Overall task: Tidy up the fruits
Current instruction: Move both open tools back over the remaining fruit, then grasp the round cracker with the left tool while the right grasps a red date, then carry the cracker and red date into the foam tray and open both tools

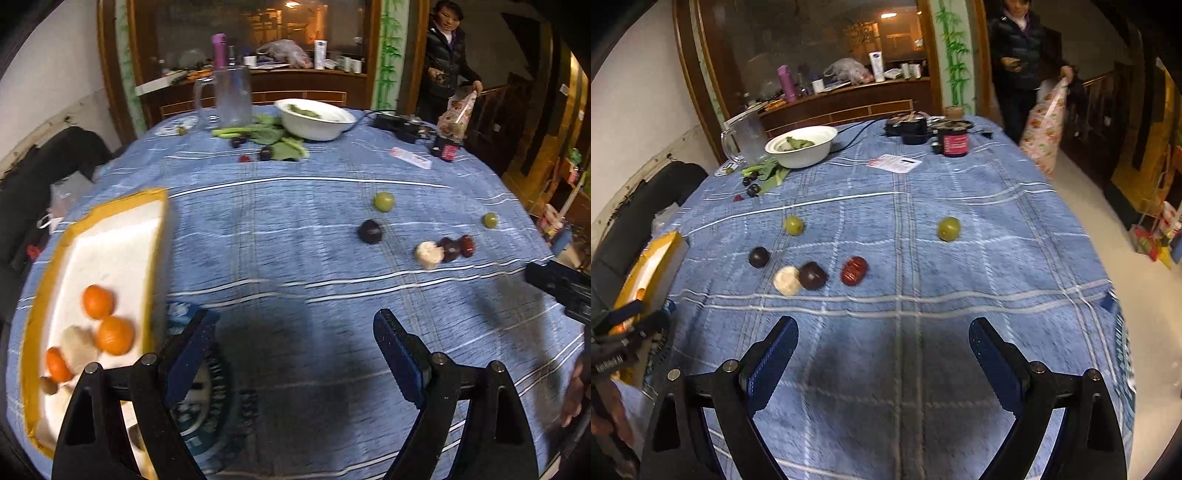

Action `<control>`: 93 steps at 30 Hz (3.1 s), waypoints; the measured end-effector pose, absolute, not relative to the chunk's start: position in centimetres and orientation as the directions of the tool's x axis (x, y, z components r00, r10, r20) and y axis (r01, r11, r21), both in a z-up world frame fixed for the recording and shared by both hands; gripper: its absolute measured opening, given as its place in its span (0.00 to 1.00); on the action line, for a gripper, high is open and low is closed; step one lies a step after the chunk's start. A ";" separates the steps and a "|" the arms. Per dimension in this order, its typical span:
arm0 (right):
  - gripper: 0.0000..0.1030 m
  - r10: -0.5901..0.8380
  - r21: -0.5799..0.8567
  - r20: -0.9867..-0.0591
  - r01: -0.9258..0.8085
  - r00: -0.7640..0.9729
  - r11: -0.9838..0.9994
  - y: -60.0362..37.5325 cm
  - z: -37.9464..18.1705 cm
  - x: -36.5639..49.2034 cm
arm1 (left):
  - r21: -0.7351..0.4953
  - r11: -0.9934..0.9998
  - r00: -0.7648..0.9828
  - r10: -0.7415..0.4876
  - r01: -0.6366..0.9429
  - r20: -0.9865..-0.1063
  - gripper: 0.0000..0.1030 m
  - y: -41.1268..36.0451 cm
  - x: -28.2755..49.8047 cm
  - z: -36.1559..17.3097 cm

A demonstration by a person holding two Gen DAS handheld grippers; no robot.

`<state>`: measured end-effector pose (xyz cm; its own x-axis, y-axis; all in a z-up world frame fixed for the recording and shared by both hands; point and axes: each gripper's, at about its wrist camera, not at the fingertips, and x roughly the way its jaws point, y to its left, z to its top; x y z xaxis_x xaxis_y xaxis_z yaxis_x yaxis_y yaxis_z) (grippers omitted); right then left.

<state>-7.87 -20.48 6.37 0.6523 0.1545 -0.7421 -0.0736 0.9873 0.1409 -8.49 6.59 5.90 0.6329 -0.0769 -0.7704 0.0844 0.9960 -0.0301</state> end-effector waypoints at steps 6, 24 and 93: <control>0.70 0.162 0.102 -0.744 -0.130 0.648 0.986 -18.4 5.0 -4.1 | -0.173 0.949 0.612 -0.303 0.263 -0.730 0.84 3.2 -6.1 6.4; 0.55 0.160 0.134 -0.782 -0.089 0.602 0.987 -18.2 1.8 0.7 | -0.132 0.877 0.489 -0.376 0.462 -0.787 0.40 -4.0 0.4 1.2; 0.73 0.438 0.093 -0.682 -0.524 0.586 0.847 13.1 11.4 -10.0 | -0.257 0.941 0.776 0.010 -0.221 -0.631 0.70 27.8 -18.0 9.9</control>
<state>-10.04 13.15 11.40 0.5861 0.4376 -0.6818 -0.5240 0.8466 0.0930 -17.97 27.83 9.93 0.7760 0.0100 -0.6306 -0.2214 0.9406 -0.2575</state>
